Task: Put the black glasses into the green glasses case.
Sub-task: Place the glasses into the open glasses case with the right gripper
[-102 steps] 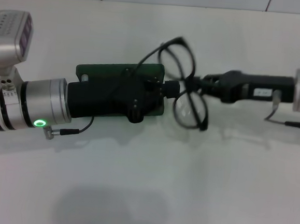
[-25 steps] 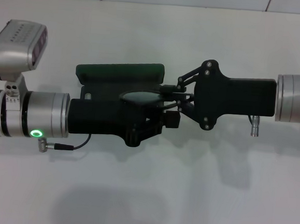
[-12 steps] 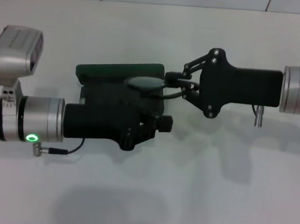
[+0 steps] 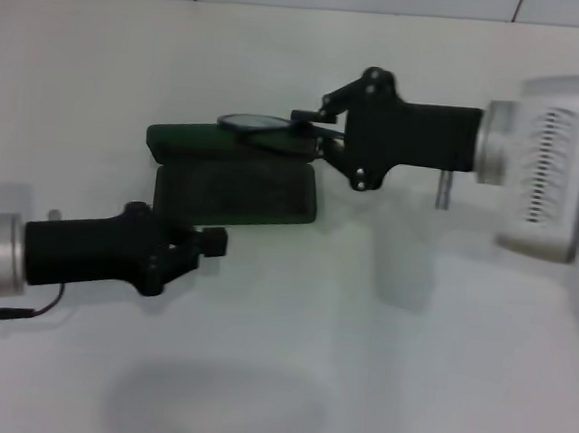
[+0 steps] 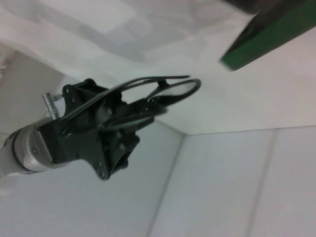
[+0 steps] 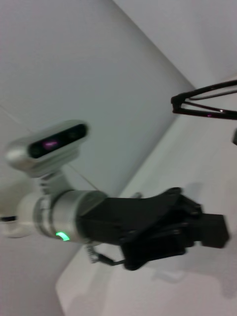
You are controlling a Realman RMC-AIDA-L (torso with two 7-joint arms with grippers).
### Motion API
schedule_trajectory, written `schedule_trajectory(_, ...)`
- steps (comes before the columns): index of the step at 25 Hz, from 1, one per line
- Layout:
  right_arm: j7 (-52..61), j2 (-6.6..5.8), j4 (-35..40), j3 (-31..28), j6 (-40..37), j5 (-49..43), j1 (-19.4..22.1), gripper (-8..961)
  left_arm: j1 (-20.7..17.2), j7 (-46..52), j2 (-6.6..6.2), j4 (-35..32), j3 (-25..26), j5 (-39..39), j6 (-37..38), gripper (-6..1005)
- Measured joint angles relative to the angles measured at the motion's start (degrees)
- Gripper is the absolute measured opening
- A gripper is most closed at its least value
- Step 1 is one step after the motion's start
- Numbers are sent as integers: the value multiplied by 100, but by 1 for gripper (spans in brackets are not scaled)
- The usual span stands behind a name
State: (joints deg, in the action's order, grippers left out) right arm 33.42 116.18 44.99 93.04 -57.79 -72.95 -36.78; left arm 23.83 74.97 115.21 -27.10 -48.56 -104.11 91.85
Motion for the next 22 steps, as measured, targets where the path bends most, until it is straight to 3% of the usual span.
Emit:
schedule_trajectory(11,1447,-12,-136,1140,1169,-140,-788,114,-116,25,-49,-11,20,-33,-10,17)
schedule_trajectory(22,4714,0,159,1186,1298,-2658,-1386,117,-142,27,-54,-15,-4,-39,8,18)
